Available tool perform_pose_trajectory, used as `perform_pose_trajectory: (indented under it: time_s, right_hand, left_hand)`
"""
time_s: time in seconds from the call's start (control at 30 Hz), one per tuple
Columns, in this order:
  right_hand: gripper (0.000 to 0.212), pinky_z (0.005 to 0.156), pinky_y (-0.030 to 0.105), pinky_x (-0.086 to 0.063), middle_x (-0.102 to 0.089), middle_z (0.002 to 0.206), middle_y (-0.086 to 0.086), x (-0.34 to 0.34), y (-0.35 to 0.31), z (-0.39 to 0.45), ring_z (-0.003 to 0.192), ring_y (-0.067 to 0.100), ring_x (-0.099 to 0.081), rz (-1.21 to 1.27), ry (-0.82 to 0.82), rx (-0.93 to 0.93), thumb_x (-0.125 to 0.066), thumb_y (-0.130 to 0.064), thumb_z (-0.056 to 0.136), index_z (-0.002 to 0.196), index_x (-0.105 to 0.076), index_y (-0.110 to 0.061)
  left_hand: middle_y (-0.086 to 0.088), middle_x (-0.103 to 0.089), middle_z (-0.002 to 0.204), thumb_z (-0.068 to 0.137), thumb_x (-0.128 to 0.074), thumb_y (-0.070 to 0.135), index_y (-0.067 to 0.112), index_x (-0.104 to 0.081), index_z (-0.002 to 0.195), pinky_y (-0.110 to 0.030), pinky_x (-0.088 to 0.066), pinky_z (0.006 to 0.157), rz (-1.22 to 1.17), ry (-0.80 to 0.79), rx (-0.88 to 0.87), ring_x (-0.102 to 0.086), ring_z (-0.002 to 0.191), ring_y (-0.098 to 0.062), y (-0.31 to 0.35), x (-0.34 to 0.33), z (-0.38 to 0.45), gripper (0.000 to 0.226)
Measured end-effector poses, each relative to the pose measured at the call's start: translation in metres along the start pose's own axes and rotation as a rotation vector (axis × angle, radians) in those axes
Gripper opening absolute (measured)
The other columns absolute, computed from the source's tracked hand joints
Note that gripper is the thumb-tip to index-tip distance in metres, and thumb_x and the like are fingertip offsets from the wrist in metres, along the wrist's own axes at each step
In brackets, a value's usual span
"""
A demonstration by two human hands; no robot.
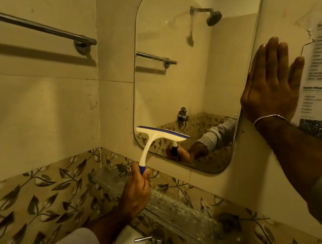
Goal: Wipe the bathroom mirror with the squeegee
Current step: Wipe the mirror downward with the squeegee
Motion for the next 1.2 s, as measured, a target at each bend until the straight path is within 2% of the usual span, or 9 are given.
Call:
perform_pose_trajectory:
  time_s: [0.17, 0.27, 0.63, 0.7, 0.87, 0.93, 1.07, 1.2]
  right_hand:
    - [0.059, 0.123, 0.05, 0.002, 0.001, 0.168, 0.009, 0.0, 0.0, 0.0, 0.155, 0.026, 0.001, 0.008, -0.003, 0.001, -0.019, -0.033, 0.108, 0.161, -0.001, -0.013]
    - [0.059, 0.123, 0.05, 0.003, 0.001, 0.169, 0.008, 0.0, 0.0, 0.0, 0.155, 0.026, 0.001, 0.01, -0.007, 0.001, -0.018, -0.034, 0.108, 0.161, -0.001, -0.013]
    - [0.059, 0.123, 0.049, 0.003, 0.001, 0.169, 0.008, 0.0, 0.0, 0.0, 0.155, 0.025, 0.001, 0.006, 0.004, 0.001, -0.019, -0.032, 0.108, 0.161, -0.001, -0.013]
    - [0.058, 0.123, 0.049, 0.003, 0.001, 0.169, 0.008, 0.0, 0.001, 0.0, 0.155, 0.025, 0.002, 0.006, 0.005, 0.003, -0.019, -0.032, 0.108, 0.161, -0.001, -0.013]
    - [0.059, 0.123, 0.049, 0.003, 0.002, 0.169, 0.008, -0.002, 0.0, 0.0, 0.155, 0.025, 0.002, 0.005, 0.004, -0.001, -0.018, -0.033, 0.108, 0.161, -0.001, -0.013]
    - [0.059, 0.123, 0.048, 0.003, 0.001, 0.169, 0.008, -0.002, 0.001, 0.0, 0.155, 0.025, 0.002, 0.007, 0.006, -0.001, -0.019, -0.033, 0.108, 0.161, -0.001, -0.014]
    - [0.059, 0.123, 0.048, 0.003, 0.002, 0.169, 0.008, -0.002, 0.001, 0.001, 0.155, 0.025, 0.002, 0.004, 0.005, 0.0, -0.02, -0.033, 0.108, 0.161, 0.0, -0.014]
    - [0.059, 0.123, 0.049, 0.003, 0.001, 0.168, 0.008, -0.001, 0.001, 0.0, 0.155, 0.026, 0.002, 0.01, 0.002, 0.002, -0.019, -0.034, 0.108, 0.161, -0.001, -0.014]
  left_hand:
    - [-0.001, -0.05, 0.073, 0.101, -0.041, 0.024, 0.012, -0.038, 0.111, -0.019, -0.042, 0.045, 0.006, -0.031, 0.012, -0.047, 0.053, -0.009, -0.011, -0.003, -0.012, 0.016]
    - [0.0, -0.049, 0.072, 0.1, -0.041, 0.027, 0.013, -0.038, 0.111, -0.024, -0.042, 0.046, 0.031, -0.036, 0.005, -0.047, 0.054, -0.01, -0.015, -0.002, -0.017, 0.018]
    - [-0.003, -0.055, 0.079, 0.1, -0.042, 0.027, 0.011, -0.04, 0.115, -0.025, -0.051, 0.052, 0.054, -0.036, 0.025, -0.057, 0.062, -0.014, -0.02, -0.003, -0.02, 0.023]
    - [-0.004, -0.055, 0.079, 0.099, -0.041, 0.03, 0.015, -0.039, 0.114, -0.029, -0.053, 0.052, 0.072, -0.038, 0.022, -0.057, 0.062, -0.015, -0.022, -0.003, -0.021, 0.022]
    - [-0.001, -0.055, 0.081, 0.099, -0.038, 0.036, 0.036, -0.027, 0.11, -0.033, -0.056, 0.055, 0.106, -0.058, 0.013, -0.059, 0.064, -0.016, -0.03, -0.003, -0.029, 0.016]
    - [-0.001, -0.055, 0.081, 0.099, -0.037, 0.038, 0.038, -0.026, 0.109, -0.034, -0.056, 0.055, 0.109, -0.065, 0.017, -0.059, 0.064, -0.017, -0.031, -0.003, -0.03, 0.016]
    - [-0.001, -0.055, 0.08, 0.097, -0.035, 0.041, 0.028, -0.032, 0.115, -0.033, -0.056, 0.054, 0.121, -0.065, 0.033, -0.059, 0.063, -0.016, -0.03, -0.003, -0.029, 0.023]
    - [0.001, -0.054, 0.08, 0.098, -0.039, 0.036, 0.015, -0.039, 0.119, -0.028, -0.054, 0.054, 0.124, -0.048, 0.031, -0.057, 0.063, -0.015, -0.029, -0.001, -0.032, 0.029]
Point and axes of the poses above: each hand's wrist, its own z-axis towards the middle knuckle, its own x-axis out of the back of the hand, y = z × x, the point moved 3 cm from there along z, towards the middle knuckle
